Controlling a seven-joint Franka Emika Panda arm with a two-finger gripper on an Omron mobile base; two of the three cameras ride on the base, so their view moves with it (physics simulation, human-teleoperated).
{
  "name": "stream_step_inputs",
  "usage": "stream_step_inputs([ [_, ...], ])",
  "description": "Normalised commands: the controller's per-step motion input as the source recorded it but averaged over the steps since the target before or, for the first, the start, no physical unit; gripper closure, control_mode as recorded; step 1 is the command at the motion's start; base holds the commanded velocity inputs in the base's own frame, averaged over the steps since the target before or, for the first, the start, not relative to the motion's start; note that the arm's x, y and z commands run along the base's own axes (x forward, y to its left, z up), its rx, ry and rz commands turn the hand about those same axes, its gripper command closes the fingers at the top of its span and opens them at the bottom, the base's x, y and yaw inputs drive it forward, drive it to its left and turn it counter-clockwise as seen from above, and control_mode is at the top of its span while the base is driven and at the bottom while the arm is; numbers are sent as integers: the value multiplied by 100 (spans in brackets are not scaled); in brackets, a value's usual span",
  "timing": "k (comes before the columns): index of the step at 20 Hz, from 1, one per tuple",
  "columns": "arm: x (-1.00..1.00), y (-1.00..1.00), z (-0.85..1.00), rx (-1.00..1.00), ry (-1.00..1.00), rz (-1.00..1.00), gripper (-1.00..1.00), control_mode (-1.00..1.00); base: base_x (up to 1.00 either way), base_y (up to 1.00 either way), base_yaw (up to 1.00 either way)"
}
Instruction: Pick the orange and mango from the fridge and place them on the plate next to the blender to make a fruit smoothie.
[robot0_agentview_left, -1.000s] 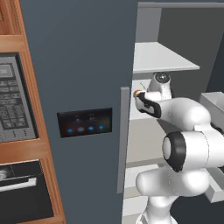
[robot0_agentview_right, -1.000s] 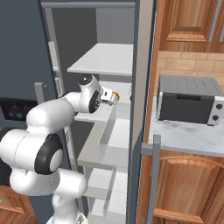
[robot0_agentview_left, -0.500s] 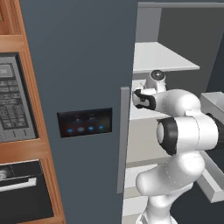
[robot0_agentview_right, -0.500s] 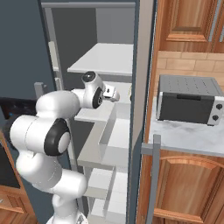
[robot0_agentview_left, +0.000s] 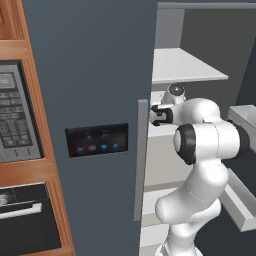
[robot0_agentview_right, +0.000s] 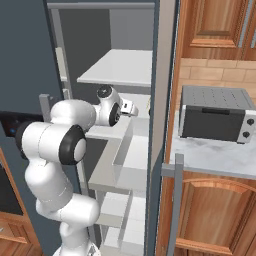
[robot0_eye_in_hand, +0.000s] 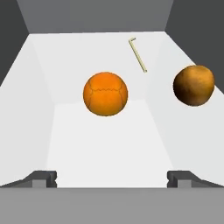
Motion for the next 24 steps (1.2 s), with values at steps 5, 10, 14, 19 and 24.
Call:
stream_step_inputs([
  [5,36,0,-1,0,0,0,-100,-100,0,0,0],
  [10,35,0,-2,0,0,0,-100,-100,0,0,0],
  [14,30,0,-12,0,0,0,-100,-100,0,0,0],
  [19,34,0,-25,0,1,0,-100,-100,0,0,0],
  [24,38,-1,-21,0,1,0,-100,-100,0,0,0],
])
